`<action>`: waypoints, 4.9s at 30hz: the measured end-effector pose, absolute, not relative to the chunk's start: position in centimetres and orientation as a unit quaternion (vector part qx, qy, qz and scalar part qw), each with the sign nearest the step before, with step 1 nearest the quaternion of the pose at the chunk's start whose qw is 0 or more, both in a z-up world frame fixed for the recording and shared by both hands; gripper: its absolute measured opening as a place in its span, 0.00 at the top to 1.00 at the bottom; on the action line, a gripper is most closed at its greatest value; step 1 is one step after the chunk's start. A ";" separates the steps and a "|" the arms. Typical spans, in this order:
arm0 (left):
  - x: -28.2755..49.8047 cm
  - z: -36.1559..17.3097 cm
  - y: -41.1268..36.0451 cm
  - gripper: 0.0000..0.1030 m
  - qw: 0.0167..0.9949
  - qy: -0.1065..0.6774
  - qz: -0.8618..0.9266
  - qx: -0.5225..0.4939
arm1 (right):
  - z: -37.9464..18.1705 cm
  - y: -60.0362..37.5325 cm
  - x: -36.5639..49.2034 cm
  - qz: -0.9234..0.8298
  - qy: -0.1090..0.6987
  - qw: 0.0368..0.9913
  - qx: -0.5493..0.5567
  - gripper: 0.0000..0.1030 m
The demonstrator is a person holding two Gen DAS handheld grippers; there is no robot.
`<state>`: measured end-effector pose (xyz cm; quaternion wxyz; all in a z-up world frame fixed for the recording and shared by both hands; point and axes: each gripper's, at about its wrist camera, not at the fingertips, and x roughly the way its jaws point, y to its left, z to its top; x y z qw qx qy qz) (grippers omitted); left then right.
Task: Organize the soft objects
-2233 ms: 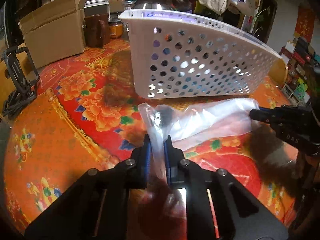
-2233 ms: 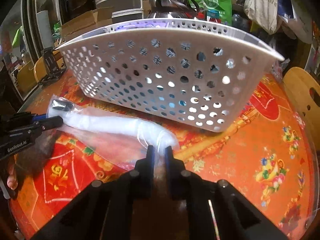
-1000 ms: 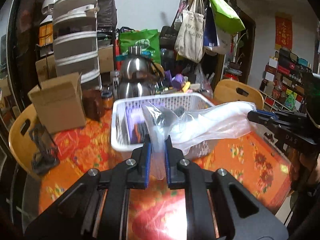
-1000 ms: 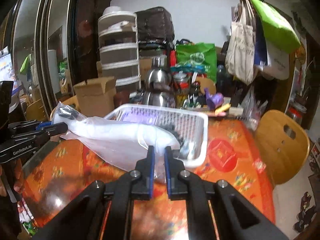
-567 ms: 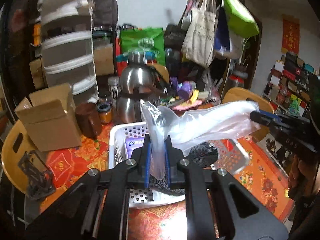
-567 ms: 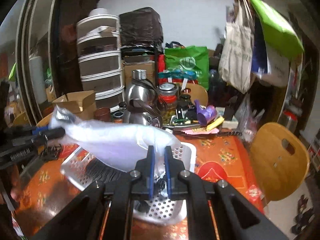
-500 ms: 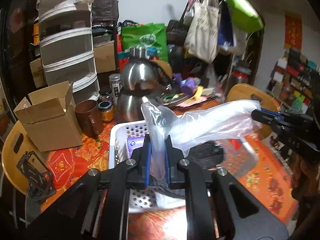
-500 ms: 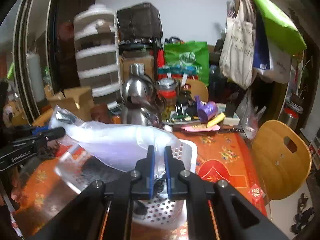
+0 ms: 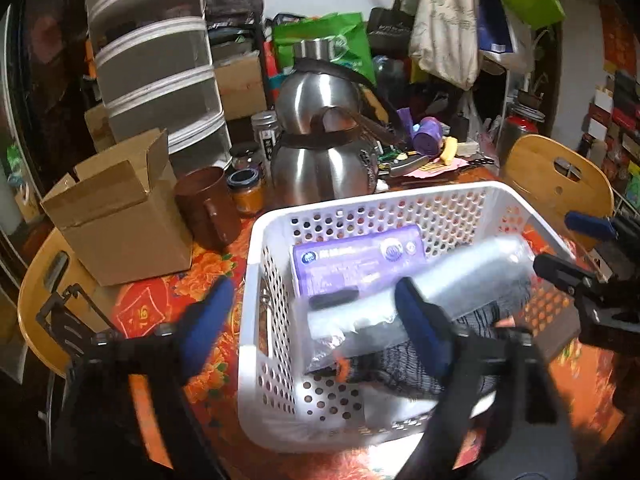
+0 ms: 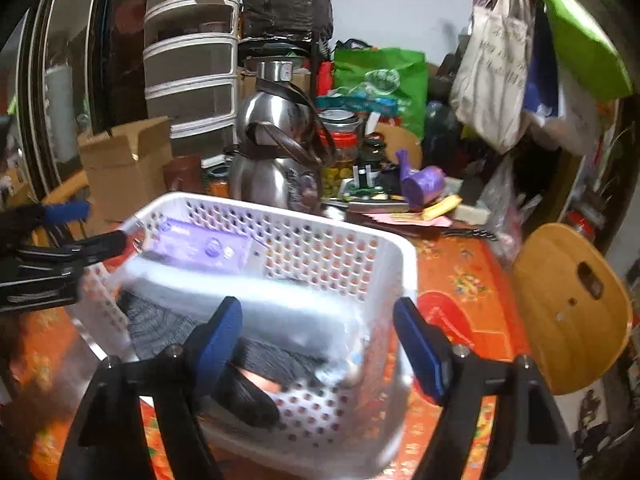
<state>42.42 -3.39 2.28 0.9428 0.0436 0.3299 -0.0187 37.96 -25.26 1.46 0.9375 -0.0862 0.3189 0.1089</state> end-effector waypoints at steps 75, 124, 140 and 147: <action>12.6 7.2 -3.6 0.00 0.941 0.337 -0.027 -0.009 | 5.7 -26.1 11.9 0.049 0.342 0.938 0.009 0.02; 12.3 6.8 -3.7 0.00 0.939 0.342 -0.035 -0.009 | 5.8 -26.3 11.0 0.048 0.340 0.939 0.008 0.02; 12.3 6.8 -3.9 0.00 0.939 0.343 -0.034 -0.007 | 5.9 -26.0 10.8 0.046 0.343 0.938 0.008 0.02; 12.2 6.7 -3.9 0.00 0.940 0.340 -0.033 -0.006 | 5.9 -26.0 10.8 0.045 0.343 0.938 0.006 0.02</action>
